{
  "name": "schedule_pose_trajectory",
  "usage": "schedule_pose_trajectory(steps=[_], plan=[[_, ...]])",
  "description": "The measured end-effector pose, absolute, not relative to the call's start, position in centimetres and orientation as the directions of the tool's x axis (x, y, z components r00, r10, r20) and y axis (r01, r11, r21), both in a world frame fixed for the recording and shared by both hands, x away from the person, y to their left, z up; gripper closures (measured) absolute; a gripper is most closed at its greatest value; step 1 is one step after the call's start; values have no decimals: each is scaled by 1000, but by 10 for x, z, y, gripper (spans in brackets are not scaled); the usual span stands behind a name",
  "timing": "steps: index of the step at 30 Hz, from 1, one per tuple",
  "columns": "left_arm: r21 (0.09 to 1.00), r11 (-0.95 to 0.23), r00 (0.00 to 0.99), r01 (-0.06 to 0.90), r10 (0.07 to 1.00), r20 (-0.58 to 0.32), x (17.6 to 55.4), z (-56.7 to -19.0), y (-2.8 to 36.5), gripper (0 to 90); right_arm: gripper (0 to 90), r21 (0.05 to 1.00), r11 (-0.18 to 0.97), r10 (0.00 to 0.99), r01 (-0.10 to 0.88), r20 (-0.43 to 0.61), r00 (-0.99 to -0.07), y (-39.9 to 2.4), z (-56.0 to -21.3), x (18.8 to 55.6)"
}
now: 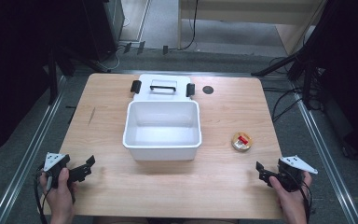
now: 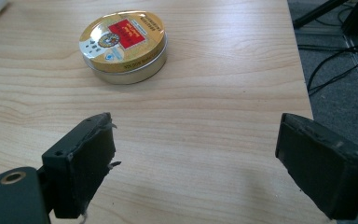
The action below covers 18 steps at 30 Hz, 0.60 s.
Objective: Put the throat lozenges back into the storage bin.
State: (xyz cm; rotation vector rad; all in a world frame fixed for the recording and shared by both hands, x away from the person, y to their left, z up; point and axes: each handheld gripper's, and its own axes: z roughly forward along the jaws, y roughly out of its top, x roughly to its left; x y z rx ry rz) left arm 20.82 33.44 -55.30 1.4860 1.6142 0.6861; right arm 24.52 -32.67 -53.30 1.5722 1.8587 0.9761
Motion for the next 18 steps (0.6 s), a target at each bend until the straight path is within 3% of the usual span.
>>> schedule_pose_trajectory(steps=[18], plan=[[831, 157, 32, 534, 978, -206, 209, -553, 335, 0, 113, 636, 238, 959, 734, -33, -282, -305, -504, 282]])
